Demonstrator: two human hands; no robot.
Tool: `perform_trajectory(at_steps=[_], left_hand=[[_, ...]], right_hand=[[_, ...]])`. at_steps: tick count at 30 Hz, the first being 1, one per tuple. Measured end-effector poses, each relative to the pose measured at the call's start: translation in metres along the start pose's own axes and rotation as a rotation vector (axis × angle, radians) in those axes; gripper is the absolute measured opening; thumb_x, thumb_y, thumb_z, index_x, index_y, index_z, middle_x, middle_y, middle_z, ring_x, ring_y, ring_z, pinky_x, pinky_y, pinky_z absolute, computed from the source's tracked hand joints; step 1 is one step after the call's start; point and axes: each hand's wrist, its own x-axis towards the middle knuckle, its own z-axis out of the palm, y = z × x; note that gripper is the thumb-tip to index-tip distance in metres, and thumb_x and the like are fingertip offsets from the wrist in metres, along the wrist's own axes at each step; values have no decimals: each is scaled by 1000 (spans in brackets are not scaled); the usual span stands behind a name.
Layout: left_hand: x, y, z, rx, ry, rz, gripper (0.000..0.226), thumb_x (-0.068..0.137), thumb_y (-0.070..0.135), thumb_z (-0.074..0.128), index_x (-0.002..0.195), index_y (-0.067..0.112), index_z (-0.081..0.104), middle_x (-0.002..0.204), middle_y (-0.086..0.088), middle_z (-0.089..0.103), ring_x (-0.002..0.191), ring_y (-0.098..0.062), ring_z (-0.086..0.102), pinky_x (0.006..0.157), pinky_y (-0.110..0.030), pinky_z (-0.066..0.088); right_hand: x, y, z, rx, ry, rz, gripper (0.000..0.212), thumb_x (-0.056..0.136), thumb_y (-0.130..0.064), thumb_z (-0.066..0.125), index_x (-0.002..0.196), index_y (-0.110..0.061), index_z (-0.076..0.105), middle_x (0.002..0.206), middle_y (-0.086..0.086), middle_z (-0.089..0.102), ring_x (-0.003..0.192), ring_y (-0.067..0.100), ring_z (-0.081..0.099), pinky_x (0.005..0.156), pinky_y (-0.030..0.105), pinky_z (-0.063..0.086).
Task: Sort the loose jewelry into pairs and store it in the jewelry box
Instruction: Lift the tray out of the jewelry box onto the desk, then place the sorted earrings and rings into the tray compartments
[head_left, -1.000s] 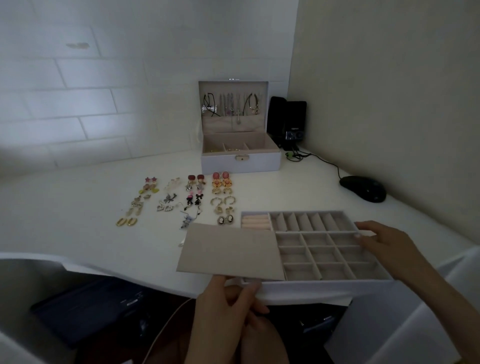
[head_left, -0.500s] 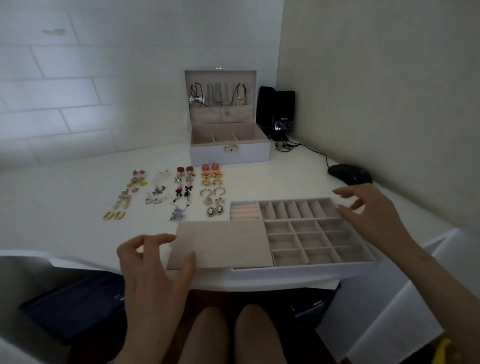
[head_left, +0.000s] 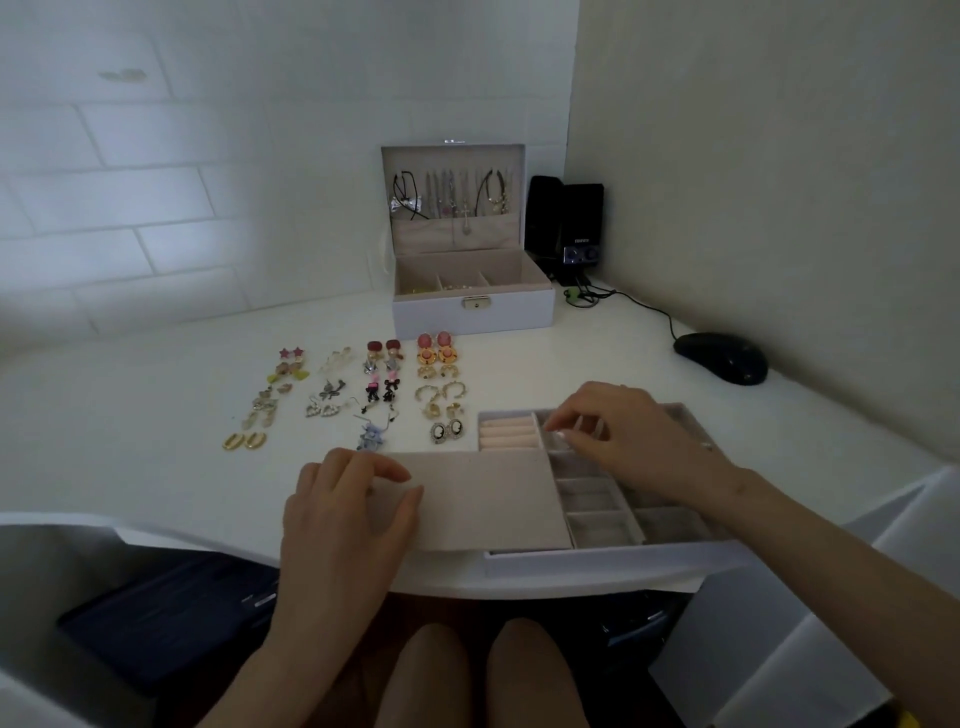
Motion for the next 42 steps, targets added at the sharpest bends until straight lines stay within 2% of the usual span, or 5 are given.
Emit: perform_trajectory(at_steps=[11,17,31,36,42], left_hand=[[19,-3,10,2,-17,32,28,73,49,43,83,28,58,90,11,54,83,-11,47,71,-30,40],[27,-3,14,66,-21,26,11,78,33,61,82,23,62,91,9,55,85,-14,48,73,-28,32],[92,-18,24,246,-250,-19,10,82,32,66,88,24,64,90,8,56,93,-18,50,76,-30,38],[111,-14,38,287,-438,-11,19,79,39,70,88,24,62,90,5,62,96,-19,55,84,-36,48],[113,-14,47,269,-496,6,21,79,36,69,94,22,65,96,2,66,91,-17,59,75,-28,46]], right_hand=[[29,-16,17,12,-2,-78,14,88,-17,59,94,-23,69,90,-7,61,77,6,54,75,24,45],[41,-28,24,37,-18,-82,15,88,-15,58,96,-21,70,93,-3,63,77,6,55,76,25,46],[65,-39,25,-24,-34,-71,18,89,-15,56,98,-18,70,95,-2,60,65,-1,42,65,17,35],[80,-48,34,-112,-42,-45,16,87,-22,61,99,-19,72,101,-1,64,89,9,46,75,22,34],[94,-54,52,-278,-121,-30,17,86,-30,63,99,-25,73,104,2,66,105,24,48,87,32,36]])
